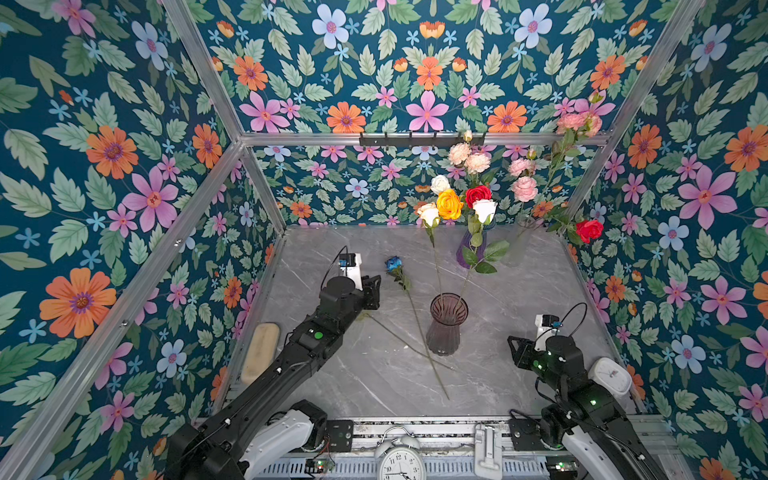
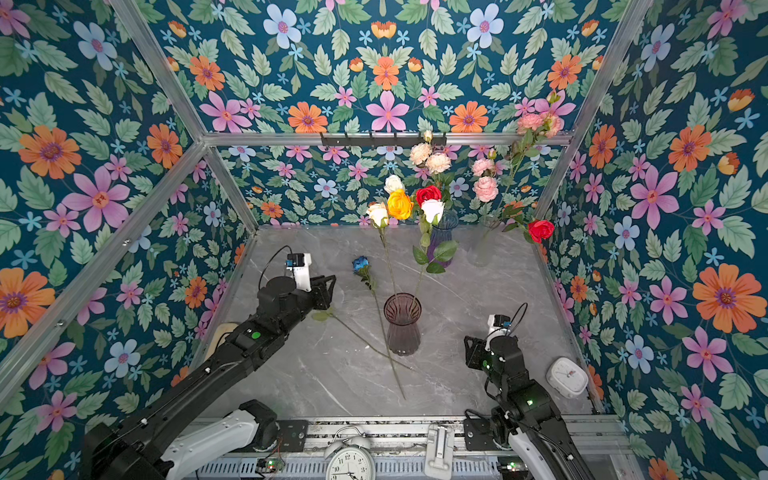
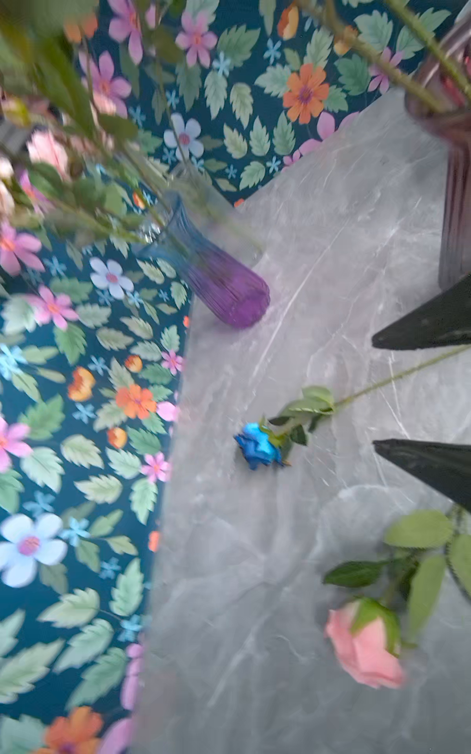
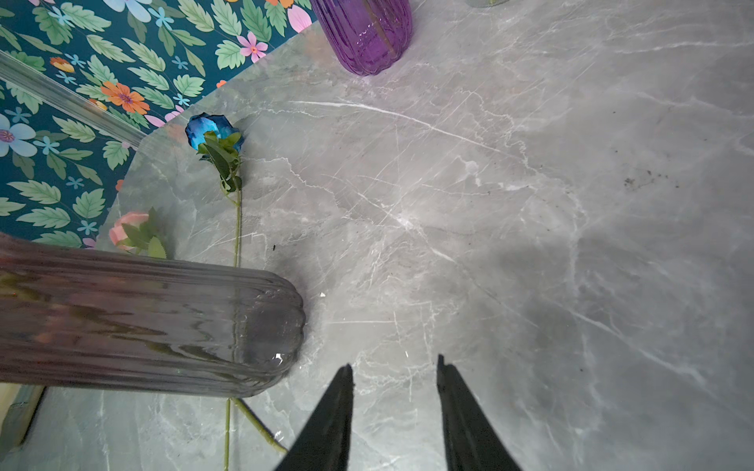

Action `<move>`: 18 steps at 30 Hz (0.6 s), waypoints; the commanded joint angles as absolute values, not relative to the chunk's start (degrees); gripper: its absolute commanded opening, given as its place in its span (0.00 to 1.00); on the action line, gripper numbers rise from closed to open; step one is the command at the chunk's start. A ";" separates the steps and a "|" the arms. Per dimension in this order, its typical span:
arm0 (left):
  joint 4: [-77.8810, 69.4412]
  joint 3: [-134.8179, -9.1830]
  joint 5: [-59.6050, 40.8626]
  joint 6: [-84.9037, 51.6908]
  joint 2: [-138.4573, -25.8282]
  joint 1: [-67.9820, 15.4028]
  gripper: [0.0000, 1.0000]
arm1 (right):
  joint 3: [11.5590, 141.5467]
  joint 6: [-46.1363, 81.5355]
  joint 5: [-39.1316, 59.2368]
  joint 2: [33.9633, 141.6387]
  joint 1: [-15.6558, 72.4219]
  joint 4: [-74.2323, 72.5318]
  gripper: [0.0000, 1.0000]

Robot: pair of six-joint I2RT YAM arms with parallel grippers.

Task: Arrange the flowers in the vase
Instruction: 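Lower the pale rose stem into the dark mauve vase and open the left gripper, then draw the left gripper back toward the blue rose lying on the table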

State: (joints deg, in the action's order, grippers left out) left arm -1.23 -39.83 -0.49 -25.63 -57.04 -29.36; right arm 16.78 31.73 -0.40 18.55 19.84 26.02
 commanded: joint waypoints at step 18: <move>-8.41 -49.13 -26.33 -37.62 -92.47 -24.86 0.33 | 16.73 31.46 -0.21 18.50 19.86 25.04 0.37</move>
